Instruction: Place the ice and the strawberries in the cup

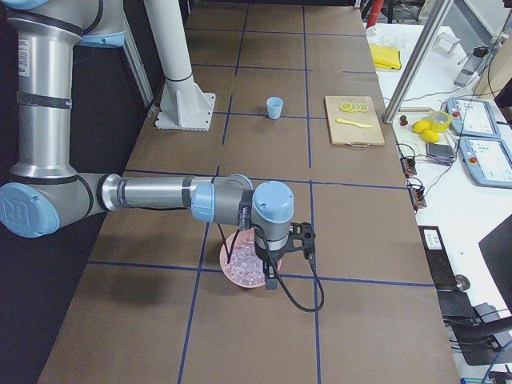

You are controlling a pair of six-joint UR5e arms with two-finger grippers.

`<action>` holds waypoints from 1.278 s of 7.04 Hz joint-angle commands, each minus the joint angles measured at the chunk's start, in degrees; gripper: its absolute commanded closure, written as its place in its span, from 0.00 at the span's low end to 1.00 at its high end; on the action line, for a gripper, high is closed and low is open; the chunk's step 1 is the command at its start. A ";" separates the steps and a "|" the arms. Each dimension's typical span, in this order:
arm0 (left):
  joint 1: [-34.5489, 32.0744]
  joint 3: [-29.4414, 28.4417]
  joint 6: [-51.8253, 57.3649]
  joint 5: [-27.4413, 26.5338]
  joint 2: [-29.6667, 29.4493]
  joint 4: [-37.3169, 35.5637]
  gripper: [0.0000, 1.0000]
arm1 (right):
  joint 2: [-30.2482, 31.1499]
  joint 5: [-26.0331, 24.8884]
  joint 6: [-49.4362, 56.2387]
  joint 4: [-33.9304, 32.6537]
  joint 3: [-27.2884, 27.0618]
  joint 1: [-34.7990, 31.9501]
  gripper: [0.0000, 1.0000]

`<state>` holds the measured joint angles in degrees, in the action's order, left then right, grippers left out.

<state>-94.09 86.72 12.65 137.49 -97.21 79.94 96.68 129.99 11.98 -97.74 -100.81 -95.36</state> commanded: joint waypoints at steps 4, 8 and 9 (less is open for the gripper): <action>0.05 0.64 0.27 -0.29 1.58 -0.05 0.00 | 0.00 0.09 0.06 0.00 0.00 0.00 0.00; 0.05 0.56 0.18 -0.38 1.76 -0.04 0.00 | 0.00 0.09 0.06 0.00 -0.09 0.00 0.00; 0.05 0.47 0.18 -0.38 1.76 -0.04 0.00 | 0.00 0.09 0.06 0.00 -0.09 0.00 0.00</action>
<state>-94.04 87.28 12.84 137.14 -95.48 79.89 96.68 130.06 12.04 -97.73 -100.89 -95.36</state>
